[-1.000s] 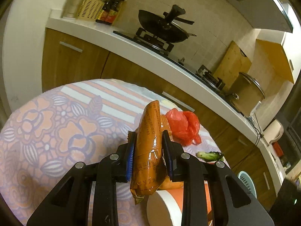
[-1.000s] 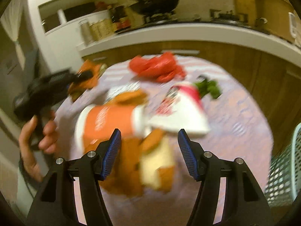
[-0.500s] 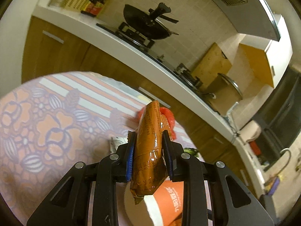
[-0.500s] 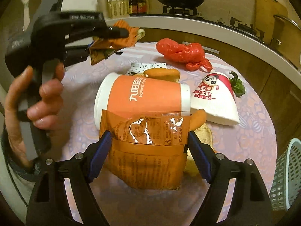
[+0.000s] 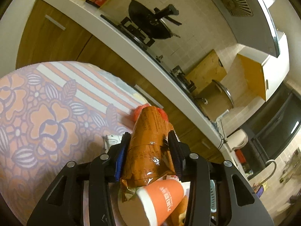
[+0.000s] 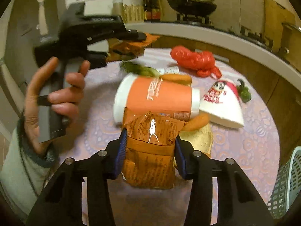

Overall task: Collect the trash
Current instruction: 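Lift the orange snack bag with the right tool while the left tool holds the wrapper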

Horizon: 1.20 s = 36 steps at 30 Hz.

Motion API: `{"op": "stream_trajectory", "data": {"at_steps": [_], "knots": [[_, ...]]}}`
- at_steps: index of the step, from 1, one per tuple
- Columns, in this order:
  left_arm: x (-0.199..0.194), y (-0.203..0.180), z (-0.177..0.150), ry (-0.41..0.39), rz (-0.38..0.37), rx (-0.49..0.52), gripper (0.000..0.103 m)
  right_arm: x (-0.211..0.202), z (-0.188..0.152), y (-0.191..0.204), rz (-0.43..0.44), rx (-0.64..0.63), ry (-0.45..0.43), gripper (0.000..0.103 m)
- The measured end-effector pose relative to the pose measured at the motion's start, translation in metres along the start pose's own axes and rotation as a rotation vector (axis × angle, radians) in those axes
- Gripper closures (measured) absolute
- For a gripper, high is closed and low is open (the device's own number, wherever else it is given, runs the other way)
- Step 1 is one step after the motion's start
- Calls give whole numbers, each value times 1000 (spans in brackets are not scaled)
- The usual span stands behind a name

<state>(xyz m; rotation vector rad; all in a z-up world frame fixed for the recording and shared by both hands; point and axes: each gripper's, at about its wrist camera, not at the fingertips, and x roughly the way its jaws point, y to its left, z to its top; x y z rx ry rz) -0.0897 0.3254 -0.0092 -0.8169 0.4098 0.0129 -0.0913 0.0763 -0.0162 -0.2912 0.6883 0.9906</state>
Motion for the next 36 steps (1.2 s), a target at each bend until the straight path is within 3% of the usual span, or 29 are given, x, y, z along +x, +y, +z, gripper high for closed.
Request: {"op": "stream_trajectory", "data": {"at_steps": [6, 10, 14, 17, 25, 36], "knots": [[0, -11, -2, -15, 35, 61, 84, -19, -1, -10, -4, 27, -48, 62], [-5, -17, -1, -45, 40, 84, 86, -29, 1, -20, -22, 59, -75, 62], [-13, -16, -1, -5, -121, -2, 85, -45, 6, -32, -9, 90, -111, 62], [-20, -21, -5, -3, -102, -4, 85, -50, 7, -40, -28, 110, -124, 62], [-23, -46, -18, 72, -170, -14, 85, -74, 10, -69, -33, 186, -182, 62], [-10, -111, -40, 126, -223, 69, 85, -129, 10, -124, -59, 293, -292, 62]]}}
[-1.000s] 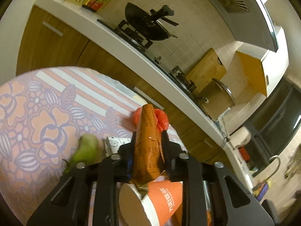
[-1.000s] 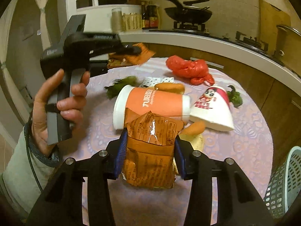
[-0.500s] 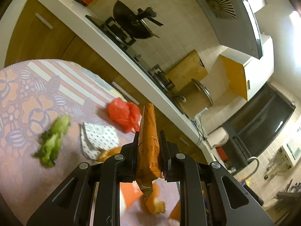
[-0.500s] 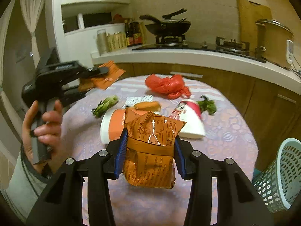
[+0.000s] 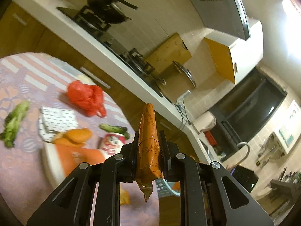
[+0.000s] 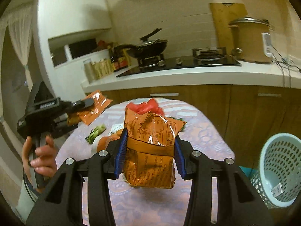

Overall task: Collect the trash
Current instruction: 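Lift the orange snack bag with the right tool while the left tool holds the wrapper, then carry both items over the basket and open both tools to drop them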

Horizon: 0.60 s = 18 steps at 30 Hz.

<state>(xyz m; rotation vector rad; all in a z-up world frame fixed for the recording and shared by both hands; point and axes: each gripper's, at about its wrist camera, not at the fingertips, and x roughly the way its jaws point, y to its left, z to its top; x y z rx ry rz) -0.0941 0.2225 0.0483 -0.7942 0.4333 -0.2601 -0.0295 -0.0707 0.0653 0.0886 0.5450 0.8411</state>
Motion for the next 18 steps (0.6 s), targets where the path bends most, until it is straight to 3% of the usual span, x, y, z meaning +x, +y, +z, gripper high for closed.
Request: {"op": "stream_trajectory", "data": {"at_steps": [7, 18], "knots": [[63, -58, -25, 99, -13, 111, 85, -38, 6, -56, -183, 51, -56, 62], [214, -150, -90, 322, -72, 255, 85, -88, -14, -177, -501, 188, -47, 62]]}}
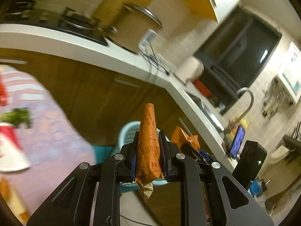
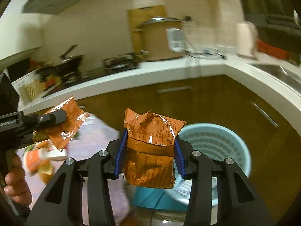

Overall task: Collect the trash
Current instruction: 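Carry both items over the basket and open both tools to drop them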

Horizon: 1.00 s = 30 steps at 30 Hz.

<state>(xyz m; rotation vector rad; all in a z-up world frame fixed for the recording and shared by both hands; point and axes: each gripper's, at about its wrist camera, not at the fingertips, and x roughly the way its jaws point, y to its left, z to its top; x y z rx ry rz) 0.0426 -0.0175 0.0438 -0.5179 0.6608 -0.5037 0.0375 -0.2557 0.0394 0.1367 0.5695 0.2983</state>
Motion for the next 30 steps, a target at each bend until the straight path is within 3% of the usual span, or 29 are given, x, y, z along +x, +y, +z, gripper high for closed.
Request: {"op": "stream_trajectory", "data": {"at_steps": [8, 14, 16, 17, 28, 30], "knots": [[111, -12, -20, 167, 4, -2, 85, 44, -26, -86, -159, 136, 168, 62], [166, -6, -36, 266, 15, -20, 81, 74, -46, -114, -211, 180, 281, 58], [173, -6, -39, 283, 31, -11, 56, 79, -49, -119, -218, 193, 302, 49], [175, -9, -41, 279, 45, -1, 53, 81, -50, -123, -217, 208, 307, 44], [159, -12, -33, 235, 47, 23, 52, 70, -40, -122, -250, 200, 283, 40], [152, -12, -33, 227, 48, 24, 52, 69, -38, -120, -248, 199, 281, 35]]}}
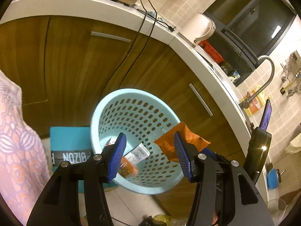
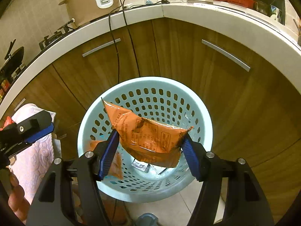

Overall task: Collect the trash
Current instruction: 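Carry both items over the basket and open both tools to drop them, then return both tools to the table above the bread crust and greens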

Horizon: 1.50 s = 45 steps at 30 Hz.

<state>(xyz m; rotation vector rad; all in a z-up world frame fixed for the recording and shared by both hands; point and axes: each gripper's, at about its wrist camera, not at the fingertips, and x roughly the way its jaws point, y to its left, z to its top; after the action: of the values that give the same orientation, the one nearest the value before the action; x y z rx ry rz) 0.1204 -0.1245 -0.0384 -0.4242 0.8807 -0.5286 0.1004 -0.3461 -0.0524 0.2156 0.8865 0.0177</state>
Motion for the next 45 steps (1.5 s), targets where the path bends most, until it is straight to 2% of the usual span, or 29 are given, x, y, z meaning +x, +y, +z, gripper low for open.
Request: {"op": "stream_trajectory", "data": {"at_steps": [2, 5, 10, 14, 20, 25, 28, 33, 37, 41, 45], "knots": [[-8, 0, -1, -13, 2, 1, 52, -1, 0, 2, -10, -2, -1, 27], [-25, 0, -3, -39, -4, 7, 52, 0, 0, 6, -20, -15, 6, 20], [-57, 1, -8, -83, -3, 25, 52, 2, 0, 9, -12, -18, 16, 18], [-93, 3, -16, -141, 3, 27, 52, -20, -1, 21, 54, -17, -32, 18], [-183, 24, -34, -300, 66, 10, 52, -70, -2, 81, 172, -120, -139, 18], [-265, 60, -57, -426, 222, -37, 52, -104, -16, 151, 289, -243, -186, 18], [-317, 91, -75, -497, 372, -95, 52, -116, -32, 193, 362, -311, -198, 19], [-382, 144, -97, -573, 511, -202, 52, -123, -65, 261, 428, -446, -183, 29], [-411, 187, -108, -576, 609, -274, 52, -121, -92, 300, 465, -530, -137, 30], [-409, 238, -109, -472, 713, -316, 52, -120, -118, 326, 493, -601, -108, 30], [-389, 274, -109, -390, 746, -350, 52, -116, -135, 341, 503, -634, -82, 30]]}}
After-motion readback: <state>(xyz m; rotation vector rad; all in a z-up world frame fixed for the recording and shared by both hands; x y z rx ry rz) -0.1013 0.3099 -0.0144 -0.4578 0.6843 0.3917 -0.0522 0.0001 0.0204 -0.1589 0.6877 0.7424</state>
